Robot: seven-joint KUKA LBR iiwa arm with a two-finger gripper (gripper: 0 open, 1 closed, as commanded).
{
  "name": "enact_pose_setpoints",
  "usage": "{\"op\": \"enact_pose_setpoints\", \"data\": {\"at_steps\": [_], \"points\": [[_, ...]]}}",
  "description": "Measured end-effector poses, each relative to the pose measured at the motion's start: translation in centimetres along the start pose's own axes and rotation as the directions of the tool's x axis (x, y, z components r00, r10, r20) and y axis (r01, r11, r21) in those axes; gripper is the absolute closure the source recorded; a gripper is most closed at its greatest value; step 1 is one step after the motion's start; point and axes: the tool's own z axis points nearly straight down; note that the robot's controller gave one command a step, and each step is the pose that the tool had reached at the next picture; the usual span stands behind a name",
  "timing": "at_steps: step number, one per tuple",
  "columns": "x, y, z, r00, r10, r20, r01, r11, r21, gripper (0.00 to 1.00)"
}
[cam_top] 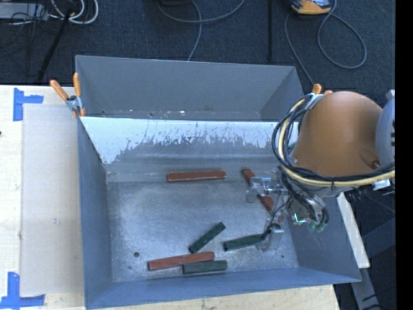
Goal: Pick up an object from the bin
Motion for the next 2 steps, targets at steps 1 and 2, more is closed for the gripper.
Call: {"op": "enact_pose_setpoints", "data": {"at_steps": [1,2], "points": [[0.0,3.4,10.7,0.986,-0.167,0.001,0.167,0.986,0.0,0.0],[-6.1,3.7,16.7,0.946,-0.325,0.008,0.325,0.946,0.002,0.0]]}}
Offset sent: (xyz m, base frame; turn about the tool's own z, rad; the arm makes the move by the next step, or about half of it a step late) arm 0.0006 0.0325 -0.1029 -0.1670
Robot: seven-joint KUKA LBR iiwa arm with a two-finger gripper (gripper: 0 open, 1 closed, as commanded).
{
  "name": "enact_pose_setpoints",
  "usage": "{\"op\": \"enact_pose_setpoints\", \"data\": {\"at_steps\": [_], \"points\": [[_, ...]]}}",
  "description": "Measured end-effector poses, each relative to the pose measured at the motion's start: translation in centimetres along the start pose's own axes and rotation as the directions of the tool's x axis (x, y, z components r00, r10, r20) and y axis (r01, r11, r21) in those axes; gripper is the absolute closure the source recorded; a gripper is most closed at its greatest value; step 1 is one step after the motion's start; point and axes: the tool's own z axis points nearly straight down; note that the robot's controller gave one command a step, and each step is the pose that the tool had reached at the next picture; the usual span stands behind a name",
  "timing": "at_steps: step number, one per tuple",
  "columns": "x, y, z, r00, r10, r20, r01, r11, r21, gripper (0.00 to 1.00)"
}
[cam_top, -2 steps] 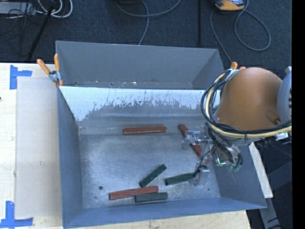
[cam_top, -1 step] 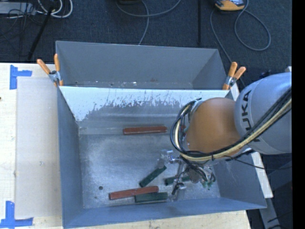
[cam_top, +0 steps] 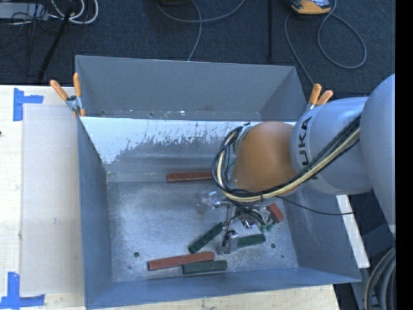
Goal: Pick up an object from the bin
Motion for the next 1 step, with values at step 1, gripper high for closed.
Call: {"op": "enact_pose_setpoints", "data": {"at_steps": [1], "points": [[-0.02,-0.02,-0.16,1.0,0.002,0.0,-0.002,1.0,0.0,1.0]]}}
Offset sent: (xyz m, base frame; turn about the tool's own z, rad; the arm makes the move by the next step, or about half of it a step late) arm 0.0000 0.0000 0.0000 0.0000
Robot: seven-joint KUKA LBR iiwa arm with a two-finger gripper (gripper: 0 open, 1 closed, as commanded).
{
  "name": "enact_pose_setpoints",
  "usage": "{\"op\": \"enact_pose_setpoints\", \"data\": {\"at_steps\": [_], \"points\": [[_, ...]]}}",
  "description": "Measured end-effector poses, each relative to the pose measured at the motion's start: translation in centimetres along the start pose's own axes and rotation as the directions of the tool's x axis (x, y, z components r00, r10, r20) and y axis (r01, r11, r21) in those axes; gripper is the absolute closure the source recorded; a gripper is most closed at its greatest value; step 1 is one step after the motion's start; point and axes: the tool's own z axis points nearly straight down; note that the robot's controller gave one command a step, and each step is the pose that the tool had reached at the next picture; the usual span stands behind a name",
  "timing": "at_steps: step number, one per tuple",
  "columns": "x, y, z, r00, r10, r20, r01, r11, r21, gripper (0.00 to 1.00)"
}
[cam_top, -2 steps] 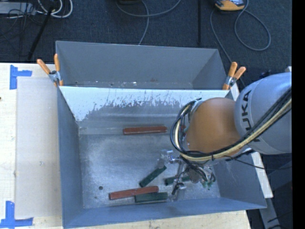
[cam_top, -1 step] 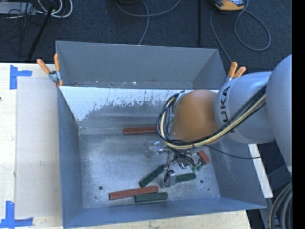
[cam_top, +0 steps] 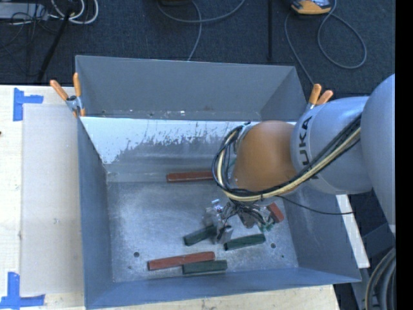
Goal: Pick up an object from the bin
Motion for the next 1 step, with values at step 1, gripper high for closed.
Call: {"op": "enact_pose_setpoints", "data": {"at_steps": [1], "points": [[-1.61,-1.32,-14.04,1.0,0.006,0.009,-0.006,1.0,0.004,1.0]]}}
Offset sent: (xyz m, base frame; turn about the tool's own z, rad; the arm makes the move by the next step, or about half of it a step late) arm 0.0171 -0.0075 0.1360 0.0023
